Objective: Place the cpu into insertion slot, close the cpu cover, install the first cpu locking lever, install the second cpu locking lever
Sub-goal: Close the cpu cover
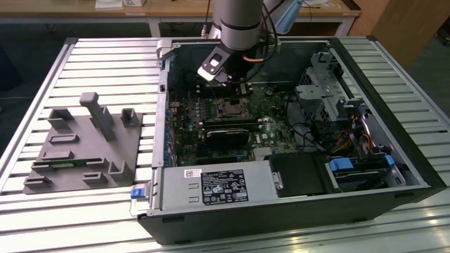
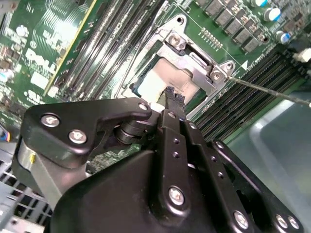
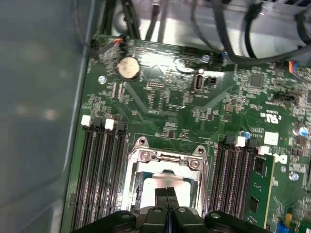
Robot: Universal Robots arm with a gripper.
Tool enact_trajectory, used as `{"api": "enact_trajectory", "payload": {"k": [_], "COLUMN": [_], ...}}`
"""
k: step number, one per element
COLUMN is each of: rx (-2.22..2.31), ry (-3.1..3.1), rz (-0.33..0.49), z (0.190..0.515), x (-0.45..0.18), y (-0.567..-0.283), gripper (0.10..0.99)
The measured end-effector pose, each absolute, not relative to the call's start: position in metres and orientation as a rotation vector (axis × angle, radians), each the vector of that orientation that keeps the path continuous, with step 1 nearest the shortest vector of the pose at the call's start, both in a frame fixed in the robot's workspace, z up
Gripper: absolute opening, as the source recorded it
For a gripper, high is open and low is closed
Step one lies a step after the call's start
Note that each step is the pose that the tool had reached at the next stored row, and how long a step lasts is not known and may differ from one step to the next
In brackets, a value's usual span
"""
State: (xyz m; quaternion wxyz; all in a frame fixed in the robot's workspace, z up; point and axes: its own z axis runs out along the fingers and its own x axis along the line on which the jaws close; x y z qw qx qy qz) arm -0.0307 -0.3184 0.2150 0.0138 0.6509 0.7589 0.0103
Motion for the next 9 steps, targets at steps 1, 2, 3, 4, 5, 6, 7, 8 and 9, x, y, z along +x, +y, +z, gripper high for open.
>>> {"api": "enact_trajectory", "payload": {"k": [1, 2, 3, 4, 5, 6, 7, 8, 9], "rx": [2.009, 1.989, 1.97, 1.948, 1.928, 1.908, 1.889, 1.869, 1.849], "ry": [2.38, 2.396, 2.412, 2.43, 2.446, 2.462, 2.477, 2.493, 2.507], "rz": [0.033, 0.033, 0.033, 0.034, 0.034, 0.034, 0.035, 0.035, 0.035], "z": [0.2149, 0.2149, 0.2149, 0.2149, 0.2148, 0.2148, 0.2148, 0.2147, 0.2147], "x": [-0.0307, -0.0307, -0.0307, -0.0307, -0.0307, -0.0307, -0.0307, -0.0307, -0.0307], "y": [-0.3184, -0.3183, -0.3184, -0.3184, -0.3184, -0.3184, -0.3184, -0.3184, -0.3184], "gripper": [0.106, 0.106, 0.106, 0.106, 0.106, 0.106, 0.106, 0.106, 0.106]}}
